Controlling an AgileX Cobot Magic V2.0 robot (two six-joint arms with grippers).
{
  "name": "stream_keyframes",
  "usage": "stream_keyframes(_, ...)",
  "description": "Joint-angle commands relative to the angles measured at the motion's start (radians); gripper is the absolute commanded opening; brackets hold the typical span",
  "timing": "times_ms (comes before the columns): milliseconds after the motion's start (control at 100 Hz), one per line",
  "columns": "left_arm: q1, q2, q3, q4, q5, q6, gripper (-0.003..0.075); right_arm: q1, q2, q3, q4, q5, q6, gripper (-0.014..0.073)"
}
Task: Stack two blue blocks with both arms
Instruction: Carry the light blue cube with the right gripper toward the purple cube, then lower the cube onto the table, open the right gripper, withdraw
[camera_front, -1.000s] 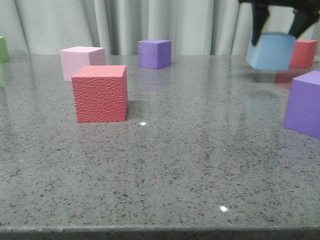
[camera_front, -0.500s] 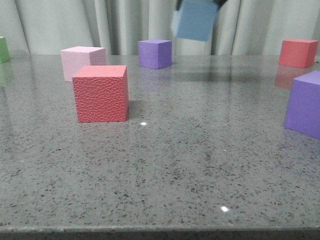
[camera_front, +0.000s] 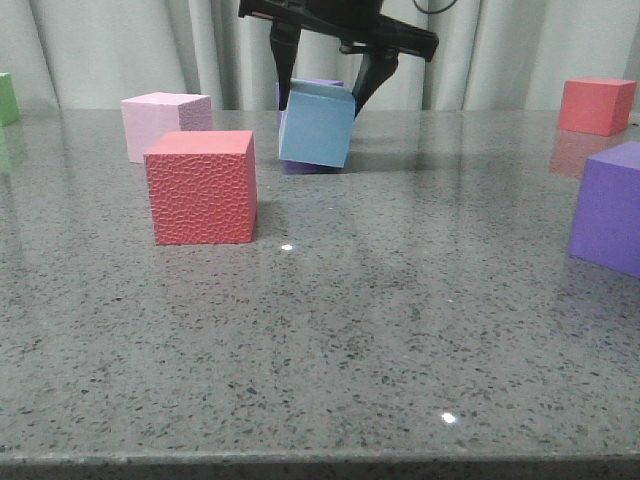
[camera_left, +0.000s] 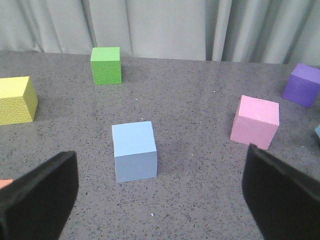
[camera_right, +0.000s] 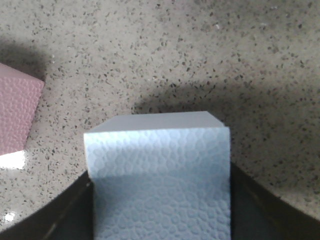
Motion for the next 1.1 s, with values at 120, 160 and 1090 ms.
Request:
stream_keyframes(120,0.002,0.004,-0.027,-0.005,-0.067,-0.001,0.0627,-0.002,-0.062,-0.036,0.004,-0.002,0.0,0.034)
stream_keyframes(160,0.002,0.004,-0.027,-0.005,-0.067,-0.001,0.0627,-0.002,-0.062,-0.036,0.004,-0.013,0.0,0.034)
stream_keyframes(1090,0.002,0.004,-0.027,-0.005,-0.06,-0.001,0.0627,-0.002,-0.071,-0.041,0.071,-0.034,-0.002,0.0615)
